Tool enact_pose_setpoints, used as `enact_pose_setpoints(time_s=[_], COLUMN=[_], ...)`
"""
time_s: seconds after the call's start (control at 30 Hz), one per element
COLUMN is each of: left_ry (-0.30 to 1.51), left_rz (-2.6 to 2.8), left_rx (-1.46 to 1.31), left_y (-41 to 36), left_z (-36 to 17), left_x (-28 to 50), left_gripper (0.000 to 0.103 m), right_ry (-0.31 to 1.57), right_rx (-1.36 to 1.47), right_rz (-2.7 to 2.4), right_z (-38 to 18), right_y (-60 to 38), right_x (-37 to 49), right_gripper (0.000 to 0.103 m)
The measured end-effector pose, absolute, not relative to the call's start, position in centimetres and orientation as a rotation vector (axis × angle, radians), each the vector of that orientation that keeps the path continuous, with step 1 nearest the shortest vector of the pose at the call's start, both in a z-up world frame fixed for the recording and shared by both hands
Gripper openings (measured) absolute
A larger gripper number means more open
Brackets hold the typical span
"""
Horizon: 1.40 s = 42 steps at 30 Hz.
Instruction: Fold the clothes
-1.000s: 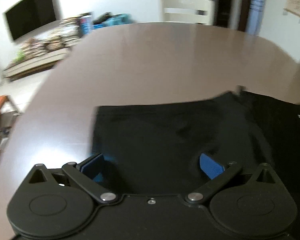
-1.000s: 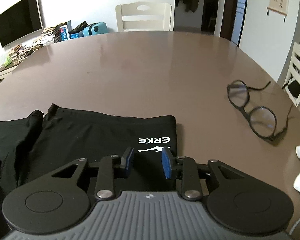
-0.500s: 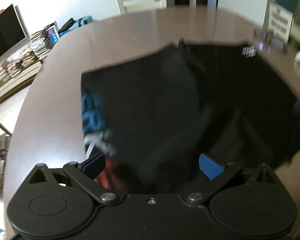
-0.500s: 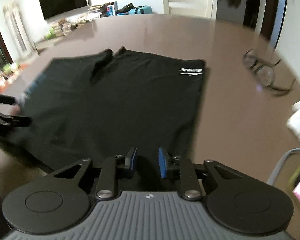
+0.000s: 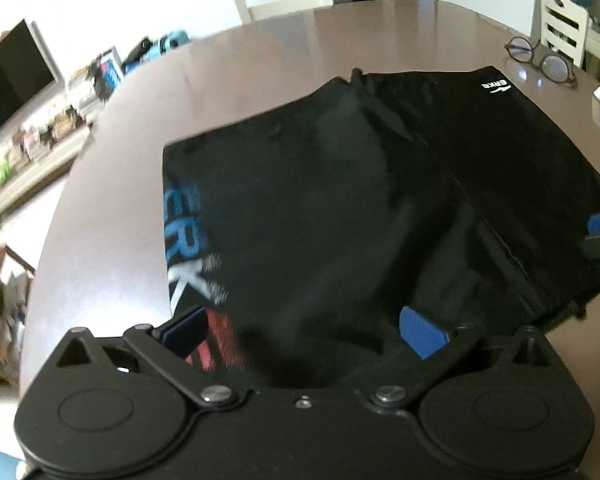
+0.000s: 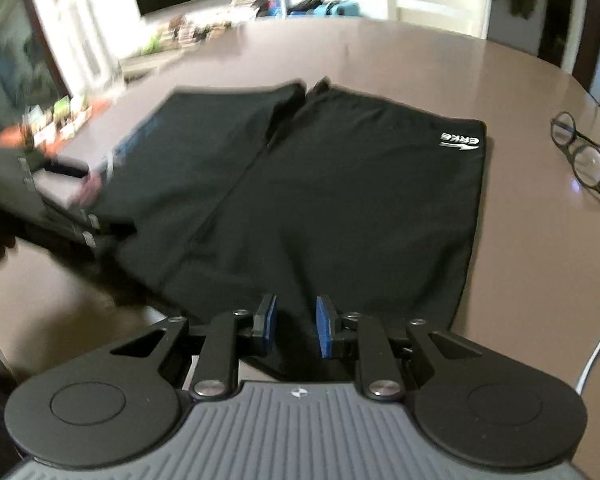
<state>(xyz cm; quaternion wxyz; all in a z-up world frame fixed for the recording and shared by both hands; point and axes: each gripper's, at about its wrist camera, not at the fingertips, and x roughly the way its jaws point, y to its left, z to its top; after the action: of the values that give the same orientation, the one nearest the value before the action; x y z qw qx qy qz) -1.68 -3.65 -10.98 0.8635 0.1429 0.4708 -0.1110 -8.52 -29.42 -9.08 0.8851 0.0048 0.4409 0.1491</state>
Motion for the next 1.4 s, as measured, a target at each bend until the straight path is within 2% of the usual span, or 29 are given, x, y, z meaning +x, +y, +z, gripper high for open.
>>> enact_pose_setpoints(time_s=[0.3,1.4], left_ry=[1.045,1.035], left_rz=[-0.154,-0.137], left_rx=[0.285,0.346], left_y=[-4.3,-5.3], left_z=[-10.4,-10.4], left_x=[-1.5,-1.5], left_gripper=[0.103,0.103], right_ry=[0.941,0.933], right_rx=[0.011,0.018], right_rz=[0.29,0.287], right_z=[-8.8,-9.0], right_y=[-29.0,-29.7], right_x=[-8.5,-8.6], right_gripper=[0.021,0.023])
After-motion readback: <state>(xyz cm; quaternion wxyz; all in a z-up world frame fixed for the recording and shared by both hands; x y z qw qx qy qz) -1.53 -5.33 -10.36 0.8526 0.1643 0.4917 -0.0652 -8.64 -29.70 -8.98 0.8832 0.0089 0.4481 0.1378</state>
